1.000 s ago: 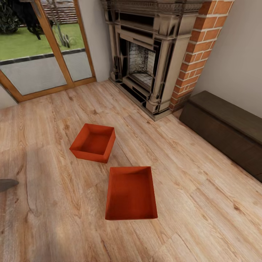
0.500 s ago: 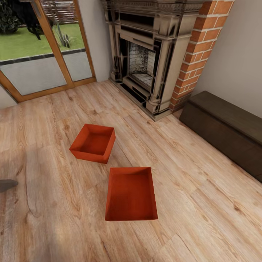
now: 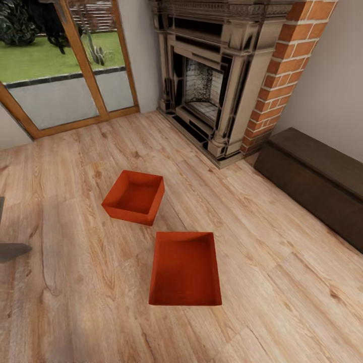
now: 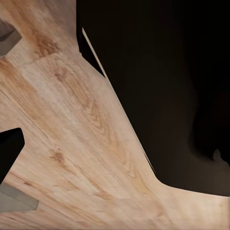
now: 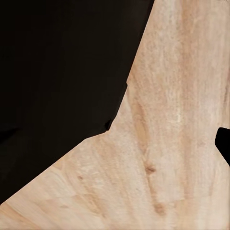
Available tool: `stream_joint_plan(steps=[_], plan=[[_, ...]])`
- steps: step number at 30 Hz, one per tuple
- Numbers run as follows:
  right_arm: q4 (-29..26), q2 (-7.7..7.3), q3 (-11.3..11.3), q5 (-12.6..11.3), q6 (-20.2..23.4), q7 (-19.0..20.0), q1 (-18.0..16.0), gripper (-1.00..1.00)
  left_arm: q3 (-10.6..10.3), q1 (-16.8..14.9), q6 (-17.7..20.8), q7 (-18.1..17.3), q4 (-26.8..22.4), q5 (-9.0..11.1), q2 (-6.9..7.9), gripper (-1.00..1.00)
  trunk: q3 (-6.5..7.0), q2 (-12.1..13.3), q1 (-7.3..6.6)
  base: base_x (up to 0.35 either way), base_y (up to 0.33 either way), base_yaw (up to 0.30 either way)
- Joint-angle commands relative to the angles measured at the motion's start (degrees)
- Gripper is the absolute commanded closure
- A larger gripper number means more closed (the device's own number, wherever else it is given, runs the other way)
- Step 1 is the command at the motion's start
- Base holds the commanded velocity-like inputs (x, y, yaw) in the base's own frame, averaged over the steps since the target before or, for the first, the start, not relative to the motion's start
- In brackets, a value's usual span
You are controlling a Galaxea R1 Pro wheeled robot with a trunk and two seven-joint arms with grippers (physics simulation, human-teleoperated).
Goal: Move the two storage containers from the living room to the garage. In the garage, place one container on the floor and stack the other container on top of it (either order is fine).
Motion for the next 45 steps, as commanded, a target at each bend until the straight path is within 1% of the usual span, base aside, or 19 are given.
stream_joint_plan(steps=[1, 7, 15, 30, 38, 45], plan=[[0.12, 0.01, 0.49, -0.55, -0.3, -0.01, -0.03, -1.0, 0.07, 0.01, -0.1, 0.02, -0.05, 0.35, -0.02, -1.0, -0.02, -0.01, 0.0, 0.0, 0.0, 0.021], [0.12, 0.02, 0.49, -0.55, -0.32, 0.03, -0.03, -1.0, 0.06, 0.01, -0.1, 0.02, 0.0, 0.32, -0.05, -1.0, -0.03, -0.01, 0.0, 0.0, -0.004, 0.007], [0.12, 0.04, 0.48, -0.54, -0.32, 0.03, -0.03, -1.0, 0.05, 0.02, -0.1, 0.02, 0.01, 0.28, 0.02, -1.0, -0.03, -0.01, 0.0, 0.0, -0.135, 0.0], [0.12, -0.36, 0.47, -0.46, -0.41, 0.25, -0.03, -1.0, 0.05, 0.03, -0.1, 0.02, 0.01, 0.28, 0.0, -1.0, -0.03, -0.01, 0.0, 0.0, -0.003, 0.0], [0.12, -0.19, 0.41, -0.53, -0.5, 0.22, -0.03, -1.0, 0.05, 0.0, -0.1, 0.02, 0.01, 0.28, 0.03, -1.0, -0.04, -0.01, 0.0, 0.0, 0.0, 0.0], [0.12, -0.47, 0.0, -0.54, -1.46, 0.29, -0.03, -1.0, 0.05, 0.02, -0.1, 0.02, 0.01, 0.28, 0.03, -1.0, -0.49, -0.01, 0.0, 0.0, 0.0, 0.0]])
